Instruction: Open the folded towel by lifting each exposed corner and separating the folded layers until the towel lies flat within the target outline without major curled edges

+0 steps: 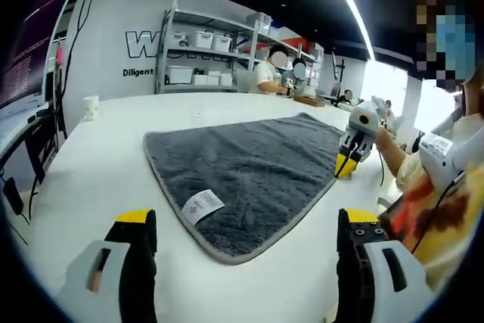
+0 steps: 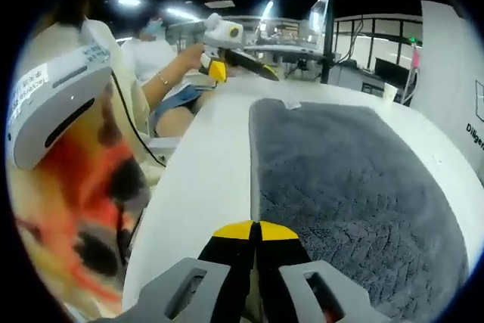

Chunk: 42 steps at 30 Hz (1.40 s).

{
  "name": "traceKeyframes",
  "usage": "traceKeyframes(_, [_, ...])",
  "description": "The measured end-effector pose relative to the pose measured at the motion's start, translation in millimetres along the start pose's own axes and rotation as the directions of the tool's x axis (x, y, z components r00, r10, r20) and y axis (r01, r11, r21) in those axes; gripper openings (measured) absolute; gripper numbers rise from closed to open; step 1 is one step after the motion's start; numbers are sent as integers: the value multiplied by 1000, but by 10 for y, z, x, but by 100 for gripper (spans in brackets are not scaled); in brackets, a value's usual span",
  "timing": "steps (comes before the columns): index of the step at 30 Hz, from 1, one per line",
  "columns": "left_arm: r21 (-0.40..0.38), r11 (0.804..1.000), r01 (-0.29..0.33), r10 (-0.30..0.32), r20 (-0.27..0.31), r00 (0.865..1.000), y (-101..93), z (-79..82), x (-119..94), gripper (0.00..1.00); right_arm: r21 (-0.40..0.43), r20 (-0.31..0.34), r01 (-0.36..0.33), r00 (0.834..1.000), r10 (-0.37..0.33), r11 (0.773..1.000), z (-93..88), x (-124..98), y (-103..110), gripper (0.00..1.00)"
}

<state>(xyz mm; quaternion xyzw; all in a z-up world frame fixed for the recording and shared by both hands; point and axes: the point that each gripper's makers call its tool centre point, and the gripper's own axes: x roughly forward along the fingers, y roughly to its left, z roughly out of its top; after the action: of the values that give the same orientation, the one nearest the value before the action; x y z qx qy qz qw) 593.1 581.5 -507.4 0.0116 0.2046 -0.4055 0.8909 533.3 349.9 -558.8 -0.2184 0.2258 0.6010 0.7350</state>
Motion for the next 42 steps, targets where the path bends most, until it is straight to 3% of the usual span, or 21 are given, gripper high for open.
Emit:
traceKeyframes(2, [0,1000,0,0,-1,1000,2,0,0,98,9,30,14,999,-14,1000,39,-46,-20,0])
traceKeyframes(5, [1,1000,3,-2,-4,1000,-8,-10,18,98,47,54,38,998,-40,998,57,-144,-64,14])
traceKeyframes(9, [0,1000,9,-9,-5,1000,-10,-8,47,98,23,42,113,993,-114,993,-30,-343,-170,14])
traceKeyframes(13, [4,1000,15,-15,-6,1000,-39,-8,78,98,71,44,151,987,-154,986,-139,-577,-209,26])
traceKeyframes(15, [3,1000,18,-18,-5,1000,-41,-2,83,98,96,20,177,984,-179,980,-240,-696,-227,22])
traceKeyframes(17, [3,1000,19,-19,-5,1000,-31,3,84,98,82,-25,226,974,-225,971,-381,-832,-280,9])
traceKeyframes(19, [4,1000,19,-19,-7,1000,-30,-1,89,98,107,-45,264,964,-261,958,-492,-964,-321,3])
traceKeyframes(22, [4,1000,22,-22,-9,1000,-33,0,97,98,173,-55,307,952,-302,936,-625,-1181,-365,3])
traceKeyframes(26, [7,1000,24,-24,-7,1000,-37,11,102,98,182,-114,369,929,-353,912,-922,-1494,-387,0])
traceKeyframes(29, [6,1000,26,-26,-8,1000,-42,11,106,98,225,-177,436,898,-403,871,-1176,-1736,-414,0])
traceKeyframes(34, [6,1000,27,-27,-9,1000,-38,18,134,98,298,-156,472,882,-445,830,-1299,-2019,-390,0])
traceKeyframes(42, [15,999,47,-47,-12,999,-77,49,203,98,325,-173,478,879,-445,816,-1398,-2048,-336,0])
